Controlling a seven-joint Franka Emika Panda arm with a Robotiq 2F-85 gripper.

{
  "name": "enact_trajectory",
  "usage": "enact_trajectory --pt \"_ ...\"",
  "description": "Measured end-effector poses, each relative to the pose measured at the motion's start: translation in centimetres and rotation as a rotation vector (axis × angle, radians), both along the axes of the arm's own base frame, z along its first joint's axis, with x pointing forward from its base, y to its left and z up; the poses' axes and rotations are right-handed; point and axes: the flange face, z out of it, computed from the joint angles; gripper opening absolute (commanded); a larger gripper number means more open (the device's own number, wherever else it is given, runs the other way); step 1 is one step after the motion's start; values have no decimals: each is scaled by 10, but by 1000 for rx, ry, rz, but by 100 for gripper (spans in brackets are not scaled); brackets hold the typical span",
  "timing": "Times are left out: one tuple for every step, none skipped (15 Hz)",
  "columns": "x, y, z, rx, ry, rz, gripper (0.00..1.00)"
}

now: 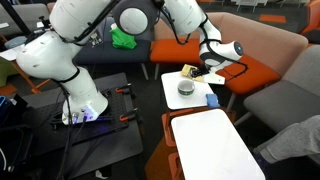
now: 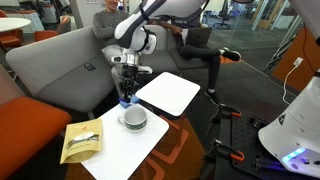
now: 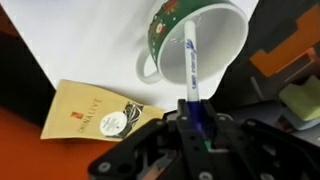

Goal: Pick up the blue pen from the table on the right and put it inside the green and white mug

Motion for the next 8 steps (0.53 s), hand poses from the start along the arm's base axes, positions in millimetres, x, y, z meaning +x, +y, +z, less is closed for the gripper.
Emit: enact_trajectory --pt "-2 7 -7 9 3 24 4" --pt "-4 14 -13 17 7 44 4" --pt "-6 20 -19 22 13 57 4" --pt "-7 25 -24 25 21 64 4" --pt "-9 28 -30 27 29 68 4" --pt "-11 30 -36 28 37 70 4" --pt "-13 30 -42 27 45 70 4" --pt "-14 28 -46 23 48 67 42"
